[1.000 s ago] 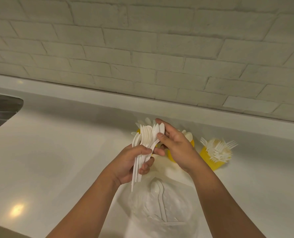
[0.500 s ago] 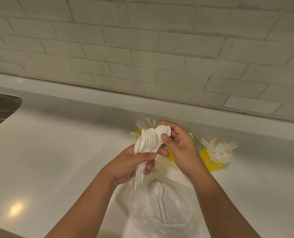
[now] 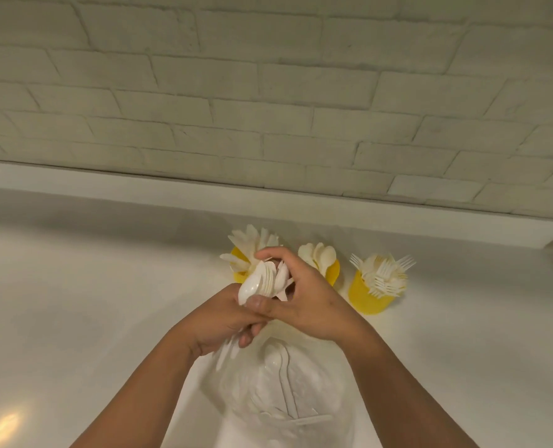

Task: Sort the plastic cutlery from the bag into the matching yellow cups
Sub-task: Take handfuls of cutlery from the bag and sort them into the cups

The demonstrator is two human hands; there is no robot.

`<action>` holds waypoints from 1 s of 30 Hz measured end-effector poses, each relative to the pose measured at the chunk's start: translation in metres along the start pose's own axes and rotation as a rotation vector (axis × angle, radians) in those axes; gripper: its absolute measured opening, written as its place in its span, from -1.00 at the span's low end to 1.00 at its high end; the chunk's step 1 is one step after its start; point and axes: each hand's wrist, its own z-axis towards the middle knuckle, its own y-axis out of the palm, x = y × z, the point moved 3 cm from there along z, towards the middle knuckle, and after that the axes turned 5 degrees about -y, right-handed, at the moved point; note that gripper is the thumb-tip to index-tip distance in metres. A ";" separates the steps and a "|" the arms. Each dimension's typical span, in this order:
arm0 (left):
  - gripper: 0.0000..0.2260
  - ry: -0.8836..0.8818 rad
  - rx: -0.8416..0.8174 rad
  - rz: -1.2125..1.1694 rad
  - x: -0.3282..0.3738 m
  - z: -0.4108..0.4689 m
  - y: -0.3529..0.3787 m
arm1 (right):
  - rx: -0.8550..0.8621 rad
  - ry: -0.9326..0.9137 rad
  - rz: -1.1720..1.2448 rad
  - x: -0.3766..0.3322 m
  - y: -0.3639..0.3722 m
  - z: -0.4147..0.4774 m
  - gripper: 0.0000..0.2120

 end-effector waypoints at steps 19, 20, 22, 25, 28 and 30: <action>-0.74 -0.098 0.057 0.073 0.044 0.065 0.051 | 0.513 -0.054 -0.136 -0.007 -0.088 0.004 -0.43; -0.73 -0.079 0.082 0.060 0.047 0.069 0.052 | 0.521 -0.001 -0.025 -0.006 -0.090 0.004 -0.27; -0.73 -0.068 0.106 0.028 0.051 0.076 0.053 | 0.478 0.079 0.106 0.002 -0.092 0.002 -0.10; -0.75 -0.099 0.084 0.107 0.056 0.084 0.054 | 0.299 0.123 -0.019 0.009 -0.090 0.000 -0.48; -0.88 -0.085 -0.005 0.271 0.061 0.091 0.062 | 0.352 0.151 -0.041 0.007 -0.088 0.001 -0.81; -0.89 -0.056 0.023 0.290 0.064 0.095 0.063 | 0.473 0.168 -0.059 0.007 -0.092 0.003 -0.84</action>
